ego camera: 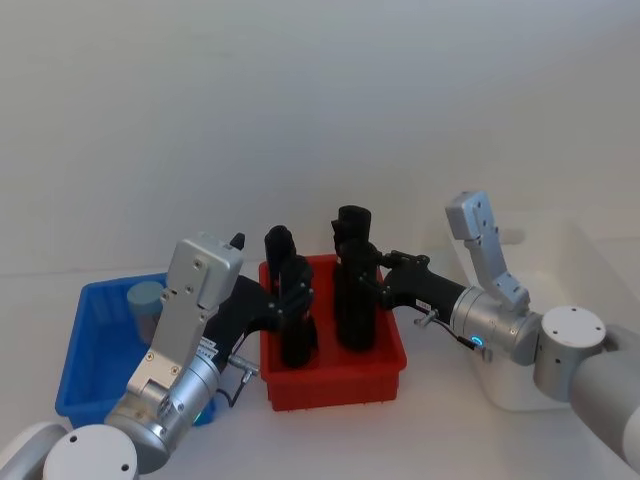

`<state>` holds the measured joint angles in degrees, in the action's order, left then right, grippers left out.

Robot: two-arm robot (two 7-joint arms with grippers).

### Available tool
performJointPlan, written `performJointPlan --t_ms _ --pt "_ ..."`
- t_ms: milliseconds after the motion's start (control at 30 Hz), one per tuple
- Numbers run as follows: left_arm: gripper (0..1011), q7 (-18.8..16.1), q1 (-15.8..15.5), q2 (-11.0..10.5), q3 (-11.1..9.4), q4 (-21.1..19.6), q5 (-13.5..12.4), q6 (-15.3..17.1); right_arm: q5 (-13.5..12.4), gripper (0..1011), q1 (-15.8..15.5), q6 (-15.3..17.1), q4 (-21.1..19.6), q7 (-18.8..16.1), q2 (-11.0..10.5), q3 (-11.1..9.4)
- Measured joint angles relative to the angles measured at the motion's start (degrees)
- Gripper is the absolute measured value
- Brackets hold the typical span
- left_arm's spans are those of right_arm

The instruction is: Pick the cotton swabs from the blue box and place them into the white box.

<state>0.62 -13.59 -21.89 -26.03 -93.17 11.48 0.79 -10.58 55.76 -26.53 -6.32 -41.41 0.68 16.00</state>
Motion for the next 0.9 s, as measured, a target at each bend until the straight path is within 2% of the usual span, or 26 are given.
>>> performJointPlan --t_ms 200,333,467,500,533,567,633,667,900 --pt "1004 0.0 0.0 0.0 0.0 0.0 0.0 0.0 -0.2 367 0.3 -2.1 -0.1 0.6 0.0 -0.7" --pt "1004 0.0 0.0 0.0 0.0 0.0 0.0 0.0 -0.5 352 -0.1 -3.2 -1.8 1.5 -0.2 -1.2" --pt "1004 0.0 0.0 0.0 0.0 0.0 0.0 0.0 -0.6 332 -3.1 -2.4 -8.7 2.9 -1.0 -1.7" --pt "1004 0.0 0.0 0.0 0.0 0.0 0.0 0.0 -0.7 331 -4.9 -1.3 -12.5 3.5 -1.5 -1.8" --pt "1004 0.0 0.0 0.0 0.0 0.0 0.0 0.0 -0.7 328 -4.9 -1.3 -12.5 3.5 -1.5 -1.8" --pt "1004 0.0 0.0 0.0 0.0 0.0 0.0 0.0 -0.8 322 -6.4 -0.3 -15.8 4.0 -1.9 -1.9" --pt "1004 0.0 0.0 0.0 0.0 0.0 0.0 0.0 -0.9 322 -7.9 0.9 -19.0 4.6 -2.3 -2.0" --pt "1004 0.0 0.0 0.0 0.0 0.0 0.0 0.0 -1.0 322 -9.3 1.7 -22.0 5.0 -2.7 -2.0" --pt "1004 0.0 0.0 0.0 0.0 0.0 0.0 0.0 -1.4 322 -15.2 6.0 -35.0 7.6 -4.3 -2.2"
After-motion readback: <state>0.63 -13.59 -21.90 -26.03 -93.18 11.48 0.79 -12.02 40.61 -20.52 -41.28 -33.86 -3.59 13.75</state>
